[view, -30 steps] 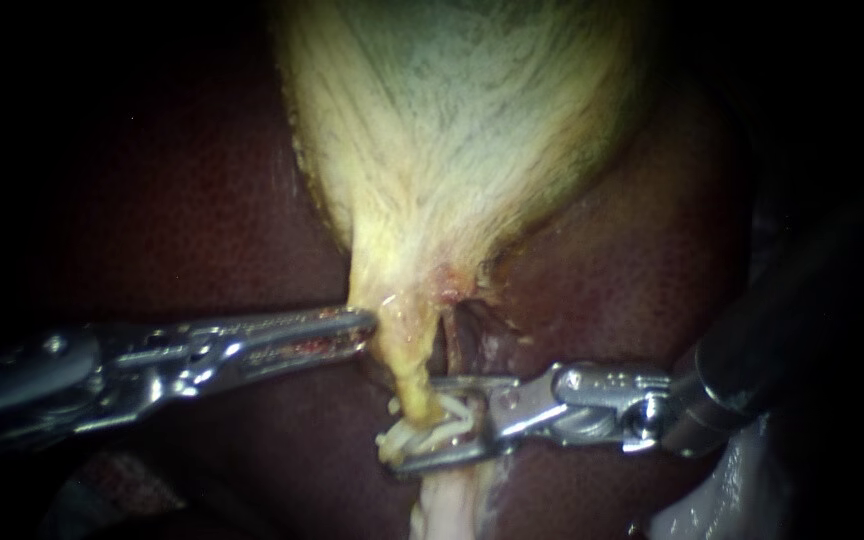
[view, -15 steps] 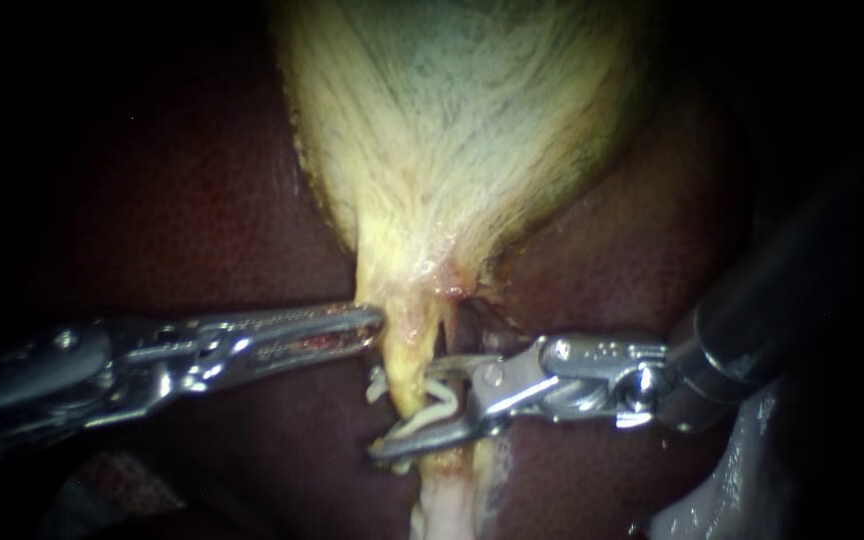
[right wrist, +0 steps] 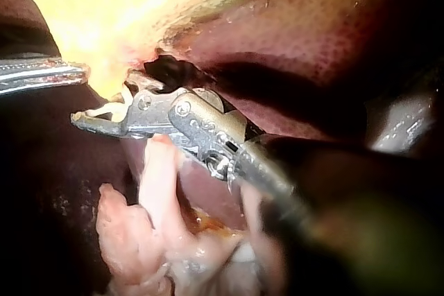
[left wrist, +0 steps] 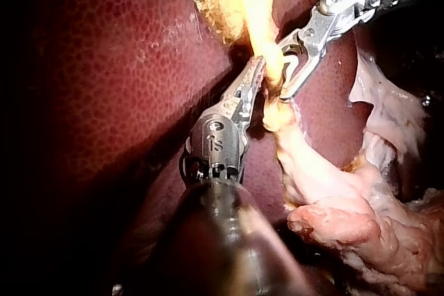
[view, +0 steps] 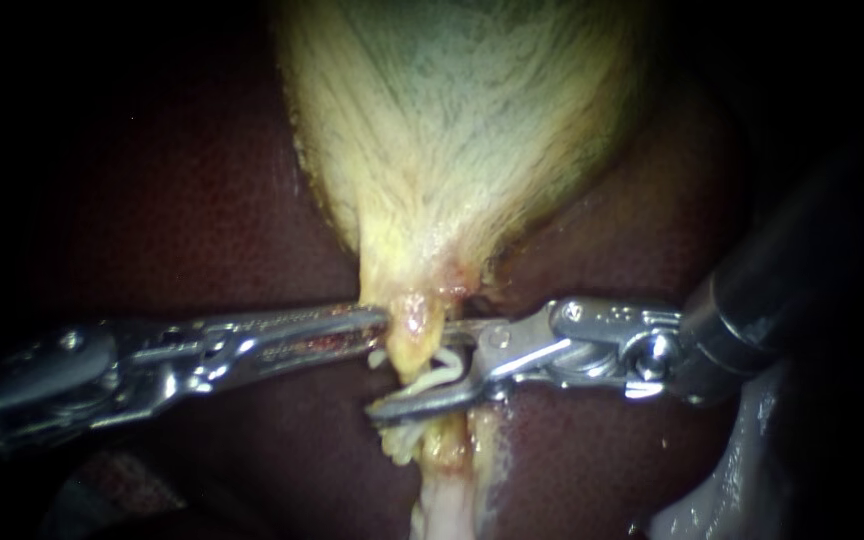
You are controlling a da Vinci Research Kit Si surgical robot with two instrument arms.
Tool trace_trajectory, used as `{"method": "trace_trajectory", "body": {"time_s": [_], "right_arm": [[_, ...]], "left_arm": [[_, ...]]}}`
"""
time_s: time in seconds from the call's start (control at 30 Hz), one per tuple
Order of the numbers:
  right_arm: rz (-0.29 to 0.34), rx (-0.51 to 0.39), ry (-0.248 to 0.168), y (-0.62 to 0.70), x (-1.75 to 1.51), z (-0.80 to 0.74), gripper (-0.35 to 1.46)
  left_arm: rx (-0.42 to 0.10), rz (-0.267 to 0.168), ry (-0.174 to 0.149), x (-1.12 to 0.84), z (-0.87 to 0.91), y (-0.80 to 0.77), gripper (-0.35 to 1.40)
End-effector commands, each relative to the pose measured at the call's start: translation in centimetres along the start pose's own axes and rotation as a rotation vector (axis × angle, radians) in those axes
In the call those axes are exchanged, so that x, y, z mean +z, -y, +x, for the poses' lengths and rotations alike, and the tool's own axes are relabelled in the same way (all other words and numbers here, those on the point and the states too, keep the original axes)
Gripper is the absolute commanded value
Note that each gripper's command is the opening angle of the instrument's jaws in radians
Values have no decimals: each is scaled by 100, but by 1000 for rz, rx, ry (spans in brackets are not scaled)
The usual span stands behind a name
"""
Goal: Clipping third clip left tube
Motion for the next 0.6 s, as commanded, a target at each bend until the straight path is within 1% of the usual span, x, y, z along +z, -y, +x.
{"method": "trace_trajectory", "body": {"time_s": [0.03, 0.07, 0.13, 0.2, 0.23, 0.4, 0.6], "right_arm": [[0, 0, 0, 0, 0, -1, 35], [-1, 0, 0, -1, 0, -1, 28], [0, -1, 1, -2, -2, -3, -3], [0, -2, 1, -3, -4, -5, -29], [0, -2, 1, -4, -5, -6, -35], [-3, -3, 1, -8, -8, -10, -35], [-4, -6, 1, -8, -5, -14, -35]], "left_arm": [[0, -1, 0, 0, 0, 0, -35], [0, -1, 0, 0, 0, 0, -35], [0, -1, 0, 0, 0, 0, -35], [0, -1, 0, 0, 0, 0, -35], [0, -1, 0, 0, 0, 0, -35], [0, 2, -1, 1, 0, 0, -35], [0, 2, -1, 2, 0, 0, -35]]}}
